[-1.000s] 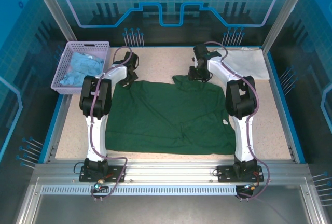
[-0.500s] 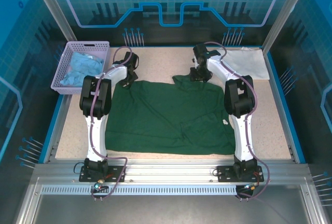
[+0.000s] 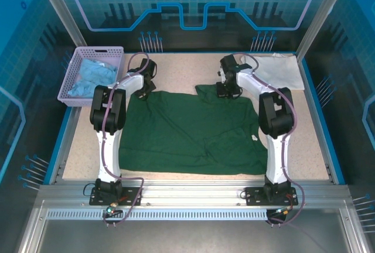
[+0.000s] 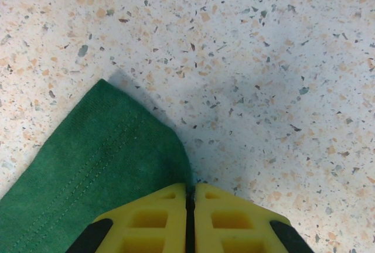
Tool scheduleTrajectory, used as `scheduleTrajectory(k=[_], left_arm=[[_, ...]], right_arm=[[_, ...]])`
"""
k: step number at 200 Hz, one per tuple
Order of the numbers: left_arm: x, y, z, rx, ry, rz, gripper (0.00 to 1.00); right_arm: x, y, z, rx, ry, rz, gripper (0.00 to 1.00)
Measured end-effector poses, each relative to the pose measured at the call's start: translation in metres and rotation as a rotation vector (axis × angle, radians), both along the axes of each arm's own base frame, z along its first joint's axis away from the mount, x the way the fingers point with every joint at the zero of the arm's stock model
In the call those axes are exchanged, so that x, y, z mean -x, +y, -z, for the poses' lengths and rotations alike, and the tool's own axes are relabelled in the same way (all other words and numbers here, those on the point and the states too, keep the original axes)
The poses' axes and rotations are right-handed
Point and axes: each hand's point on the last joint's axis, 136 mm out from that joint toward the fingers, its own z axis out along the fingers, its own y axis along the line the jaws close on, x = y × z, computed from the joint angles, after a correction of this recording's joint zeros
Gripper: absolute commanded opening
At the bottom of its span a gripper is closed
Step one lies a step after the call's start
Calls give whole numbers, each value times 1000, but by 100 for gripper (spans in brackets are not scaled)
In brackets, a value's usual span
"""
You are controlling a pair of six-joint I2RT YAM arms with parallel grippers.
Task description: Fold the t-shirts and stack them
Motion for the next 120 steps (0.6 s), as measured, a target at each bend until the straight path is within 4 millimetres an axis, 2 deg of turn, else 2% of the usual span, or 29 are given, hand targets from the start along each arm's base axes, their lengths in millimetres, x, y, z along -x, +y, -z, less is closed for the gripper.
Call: scheduleTrajectory(k=[28, 47, 63, 90, 110, 120], left_arm=[[0, 0, 0, 0, -2, 0, 10], [1, 0, 0, 1, -2, 0, 10], [1, 0, 0, 1, -3, 0, 10], [1, 0, 0, 1, -4, 0, 11], [4, 1, 0, 1, -1, -1, 11], [5, 1, 0, 0, 0, 0, 11]], right_arm=[[25, 5, -37, -54, -86, -31, 0], [47, 10, -47, -79, -105, -52, 1], [69, 17, -39, -84, -82, -74, 7], [111, 28, -6, -57, 15, -118, 23], [141, 18, 15, -38, 80, -99, 34], [153, 10, 18, -44, 94, -66, 38]])
